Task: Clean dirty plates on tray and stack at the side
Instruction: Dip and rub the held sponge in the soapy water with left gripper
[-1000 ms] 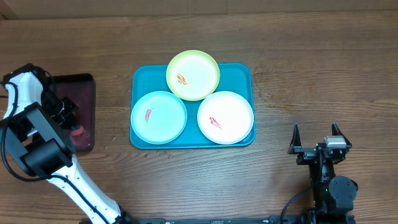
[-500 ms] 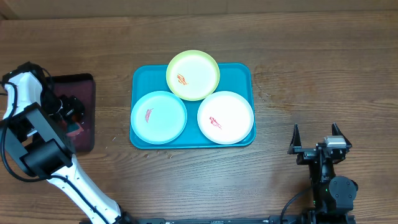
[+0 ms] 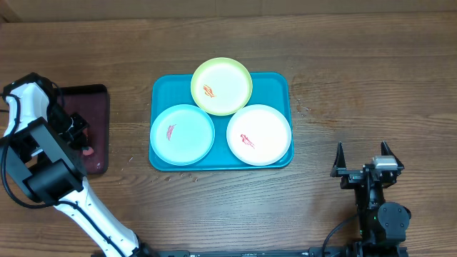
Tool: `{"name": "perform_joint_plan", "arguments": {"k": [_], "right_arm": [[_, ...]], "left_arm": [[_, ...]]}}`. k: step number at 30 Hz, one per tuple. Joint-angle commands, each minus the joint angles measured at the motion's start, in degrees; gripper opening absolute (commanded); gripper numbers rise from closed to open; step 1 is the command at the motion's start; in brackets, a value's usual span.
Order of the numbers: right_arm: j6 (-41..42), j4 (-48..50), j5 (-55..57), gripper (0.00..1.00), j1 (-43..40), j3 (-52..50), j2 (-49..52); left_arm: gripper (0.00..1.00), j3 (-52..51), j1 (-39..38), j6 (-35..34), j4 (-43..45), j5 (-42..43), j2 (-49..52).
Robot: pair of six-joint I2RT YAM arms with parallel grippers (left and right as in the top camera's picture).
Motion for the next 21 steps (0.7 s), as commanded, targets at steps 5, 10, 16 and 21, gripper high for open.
{"name": "perform_joint_plan", "arguments": {"k": [5, 10, 16, 21], "right_arm": [[0.00, 0.35, -0.07, 1.00, -0.20, -0.59, -0.57], [0.00, 0.35, -0.09, 1.00, -0.20, -0.59, -0.57], [0.00, 0.35, -0.07, 1.00, -0.20, -0.59, -0.57], [0.00, 0.35, -0.07, 1.00, -0.20, -0.59, -0.57]], "left_arm": [[0.87, 0.02, -0.26, -2.10, 9.27, 2.29, 0.74], [1.00, 0.04, -0.26, -2.10, 13.42, 3.67, 0.74], [0.61, 0.04, -0.22, -2.05, 13.75, 3.61, 0.74], [0.29, 0.04, 0.02, -2.10, 12.07, 3.50, 0.74]]}}
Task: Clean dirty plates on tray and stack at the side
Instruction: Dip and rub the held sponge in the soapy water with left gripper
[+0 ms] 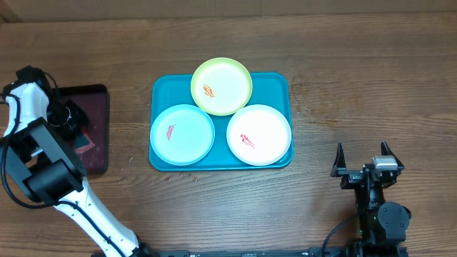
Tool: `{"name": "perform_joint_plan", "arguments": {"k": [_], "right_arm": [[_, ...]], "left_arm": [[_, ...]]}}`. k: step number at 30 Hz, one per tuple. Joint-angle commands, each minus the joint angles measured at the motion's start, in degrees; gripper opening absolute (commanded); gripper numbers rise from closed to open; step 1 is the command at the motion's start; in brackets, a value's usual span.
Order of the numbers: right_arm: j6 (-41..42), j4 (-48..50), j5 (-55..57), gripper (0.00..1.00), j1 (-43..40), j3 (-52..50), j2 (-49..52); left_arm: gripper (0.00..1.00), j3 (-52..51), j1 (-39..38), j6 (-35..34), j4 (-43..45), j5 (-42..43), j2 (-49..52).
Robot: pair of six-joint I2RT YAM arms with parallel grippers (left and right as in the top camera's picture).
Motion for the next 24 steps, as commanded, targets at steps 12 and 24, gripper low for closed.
{"name": "perform_joint_plan", "arguments": {"k": [12, 24], "right_arm": [[0.00, 0.35, -0.04, 1.00, -0.22, -0.59, -0.57], [0.00, 0.35, -0.02, 1.00, -0.22, -0.59, -0.57]], "left_arm": [[0.94, 0.52, 0.04, 0.33, -6.82, 0.17, 0.74], [0.29, 1.07, 0.04, 0.37, -6.36, -1.90, 0.74]]}}
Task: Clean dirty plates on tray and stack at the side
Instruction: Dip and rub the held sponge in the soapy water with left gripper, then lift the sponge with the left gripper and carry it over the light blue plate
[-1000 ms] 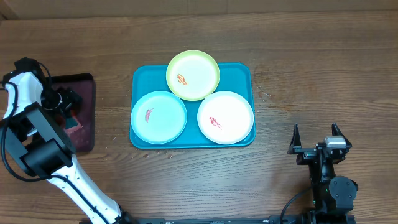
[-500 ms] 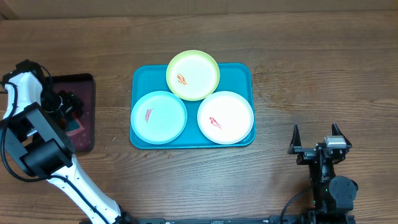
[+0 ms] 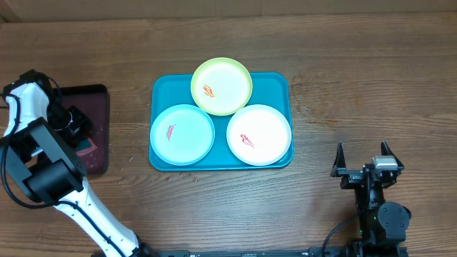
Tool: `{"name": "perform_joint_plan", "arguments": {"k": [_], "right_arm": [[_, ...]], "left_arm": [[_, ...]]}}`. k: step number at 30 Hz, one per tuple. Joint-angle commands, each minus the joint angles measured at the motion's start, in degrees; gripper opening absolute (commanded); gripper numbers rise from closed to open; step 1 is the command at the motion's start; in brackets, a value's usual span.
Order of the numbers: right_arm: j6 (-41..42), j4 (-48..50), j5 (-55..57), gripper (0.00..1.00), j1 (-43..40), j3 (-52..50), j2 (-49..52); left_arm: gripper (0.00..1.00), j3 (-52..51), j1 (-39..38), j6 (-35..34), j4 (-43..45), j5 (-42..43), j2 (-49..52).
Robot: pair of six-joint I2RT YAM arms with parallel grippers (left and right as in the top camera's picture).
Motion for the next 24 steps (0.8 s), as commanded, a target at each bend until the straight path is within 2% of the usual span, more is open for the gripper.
{"name": "perform_joint_plan", "arguments": {"k": [1, 3, 8, 14, 16, 19, 21, 24], "right_arm": [[-0.02, 0.35, -0.04, 1.00, -0.22, -0.59, -0.57], [-0.02, 0.35, -0.07, 1.00, -0.22, -0.59, -0.57], [-0.02, 0.35, -0.04, 1.00, -0.22, -0.59, -0.57], [-0.02, 0.35, -0.07, 1.00, -0.22, -0.59, -0.57], [-0.02, 0.35, -0.04, 1.00, -0.22, -0.59, -0.57], [-0.02, 0.35, -0.04, 1.00, -0.22, -0.59, -0.57], [-0.02, 0.35, -0.04, 1.00, -0.20, -0.59, -0.57], [-0.02, 0.35, -0.04, 1.00, -0.22, -0.59, -0.57]], "left_arm": [[0.19, 1.40, 0.00, 0.28, -0.02, -1.09, 0.74], [0.05, 2.36, 0.00, 0.28, -0.44, -1.09, 0.72], [0.04, 7.98, 0.00, 0.22, -3.82, -0.87, 0.70], [0.04, 21.16, -0.07, 0.00, -12.28, -0.31, 0.70], [0.04, 26.01, -0.07, 0.00, -14.80, 1.73, 0.70], [0.04, 32.24, -0.04, 0.02, -16.98, 9.09, 0.70], [0.04, 33.88, -0.04, 0.07, -17.62, 12.55, 0.70], [0.04, 32.13, -0.24, 0.22, -17.59, 8.07, 0.87]]}}
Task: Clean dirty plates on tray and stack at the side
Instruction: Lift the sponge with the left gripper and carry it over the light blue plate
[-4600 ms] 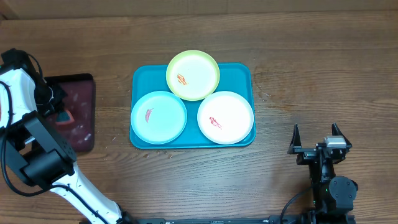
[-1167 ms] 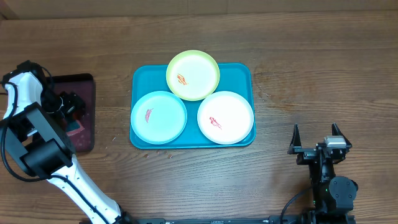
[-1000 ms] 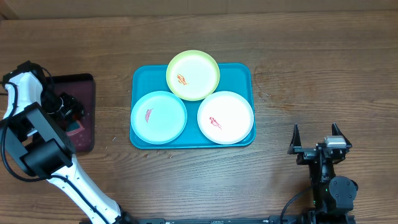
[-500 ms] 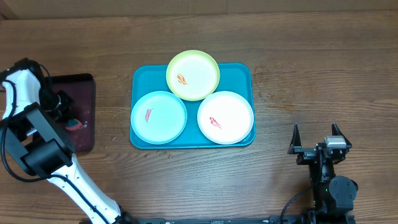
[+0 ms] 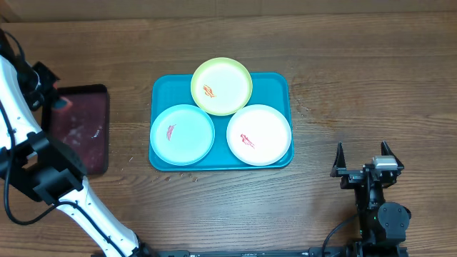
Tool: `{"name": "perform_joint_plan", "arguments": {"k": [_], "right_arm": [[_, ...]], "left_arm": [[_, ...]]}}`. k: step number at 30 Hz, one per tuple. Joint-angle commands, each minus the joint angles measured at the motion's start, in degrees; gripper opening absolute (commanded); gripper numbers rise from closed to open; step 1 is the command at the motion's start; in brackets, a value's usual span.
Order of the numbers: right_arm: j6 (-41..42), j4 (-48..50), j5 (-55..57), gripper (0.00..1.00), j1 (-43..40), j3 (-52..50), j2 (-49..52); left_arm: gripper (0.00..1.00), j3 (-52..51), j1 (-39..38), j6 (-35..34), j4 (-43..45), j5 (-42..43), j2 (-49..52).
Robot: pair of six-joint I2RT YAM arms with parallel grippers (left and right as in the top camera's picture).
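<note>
On the teal tray [image 5: 280,80] lie three plates, each with a red smear: a yellow-green plate [image 5: 222,96] at the back, a light blue plate [image 5: 187,139] front left and a white plate [image 5: 265,125] front right. My left gripper [image 5: 51,94] hangs over the back left corner of a dark red tray [image 5: 80,143]. It seems shut on a small pinkish sponge [image 5: 62,104], though the jaws are hard to make out. My right gripper [image 5: 362,154] stands open and empty near the table's front right.
The dark red tray sits left of the teal tray, with a few pale specks on it. My left arm's white links run down the left edge of the table. Bare wood lies between the teal tray and the right arm.
My left gripper has moved from low over the dark red tray's left part to its back left corner. The teal-and-pink sponge that lay there is gone from the tray. The right arm is unchanged.
My left gripper was down on the dark red tray at all three earlier moments, shifting slightly, with a small pink, then teal, sponge showing beside it. Now it is higher and farther back, with a pinkish piece at its tip. Plates and right arm never moved.
</note>
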Motion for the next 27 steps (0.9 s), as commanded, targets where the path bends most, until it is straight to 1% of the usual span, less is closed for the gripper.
{"name": "perform_joint_plan", "arguments": {"k": [1, 3, 7, 9, 11, 17, 19, 20, 21, 22, 23, 27], "right_arm": [[0.00, 0.31, -0.07, 1.00, -0.20, -0.59, -0.57], [0.00, 0.31, -0.07, 1.00, -0.20, -0.59, -0.57], [0.00, 0.31, -0.07, 1.00, -0.20, -0.59, -0.57], [0.00, 0.31, -0.07, 1.00, -0.20, -0.59, -0.57], [0.00, 0.31, -0.07, 1.00, -0.20, -0.59, -0.57], [0.00, 0.31, -0.07, 1.00, -0.20, -0.59, -0.57], [0.00, 0.31, -0.07, 1.00, -0.20, -0.59, -0.57], [0.00, 0.31, -0.07, 1.00, -0.20, -0.59, -0.57], [0.00, 0.31, -0.07, 1.00, -0.20, -0.59, -0.57], [0.00, 0.31, -0.07, 1.00, -0.20, -0.59, -0.57], [0.00, 0.31, -0.09, 1.00, -0.20, -0.59, -0.57], [0.00, 0.31, -0.09, 1.00, -0.20, -0.59, -0.57]], "left_arm": [[0.04, -2.47, -0.42, -0.17, 0.57, -2.12, 0.24], [0.04, -7.78, -0.92, -0.17, 3.65, -4.39, 0.48], [0.04, -18.97, -1.29, -0.15, 10.21, -4.17, 0.74], [0.04, -19.17, -1.01, 0.17, 10.10, -4.26, 0.74], [0.04, -16.59, -0.37, 0.50, 8.09, -4.24, 0.26], [0.04, 3.34, 1.36, -0.37, -2.60, -1.84, -1.66], [0.04, 5.88, 1.36, -0.28, -3.50, -3.02, -1.88], [0.04, 6.23, 1.27, -0.15, -3.93, -4.92, -1.88], [0.04, 5.75, 1.09, -0.20, -4.33, -6.99, -1.81], [0.04, 2.45, 0.61, -0.85, -3.65, -9.64, -1.60], [0.04, -0.66, 0.35, -1.60, -2.43, -10.25, -1.40], [0.04, -14.38, 0.15, -1.18, 4.72, -6.62, -1.14]]}}
